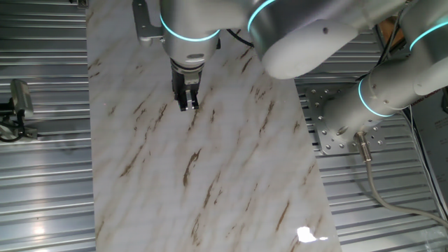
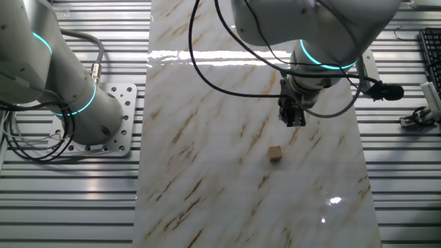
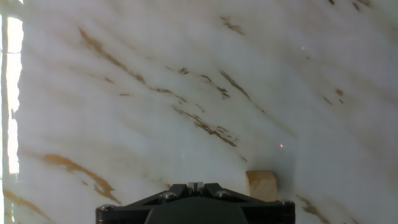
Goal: Approach and touch the side of the small block
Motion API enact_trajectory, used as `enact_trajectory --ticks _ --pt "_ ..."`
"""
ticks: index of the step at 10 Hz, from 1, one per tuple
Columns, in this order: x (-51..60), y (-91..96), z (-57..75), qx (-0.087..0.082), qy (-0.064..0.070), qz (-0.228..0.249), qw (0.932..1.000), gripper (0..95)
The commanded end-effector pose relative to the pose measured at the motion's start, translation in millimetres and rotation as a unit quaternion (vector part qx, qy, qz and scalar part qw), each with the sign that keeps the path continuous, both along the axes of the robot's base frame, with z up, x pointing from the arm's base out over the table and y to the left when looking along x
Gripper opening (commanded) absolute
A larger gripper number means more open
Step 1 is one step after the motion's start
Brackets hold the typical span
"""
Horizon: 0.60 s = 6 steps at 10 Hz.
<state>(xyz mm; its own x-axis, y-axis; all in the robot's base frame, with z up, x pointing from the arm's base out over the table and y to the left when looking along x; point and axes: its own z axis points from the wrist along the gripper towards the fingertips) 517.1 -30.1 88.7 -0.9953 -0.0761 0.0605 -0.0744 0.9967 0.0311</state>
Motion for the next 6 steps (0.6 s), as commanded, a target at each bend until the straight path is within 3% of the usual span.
enact_trajectory --ticks 1,6 --pt "4.6 0.8 -3.3 0.001 0.002 -0.001 1.0000 0.0" --pt "12.3 -0.1 -21.9 0.006 0.003 0.000 1.0000 0.0"
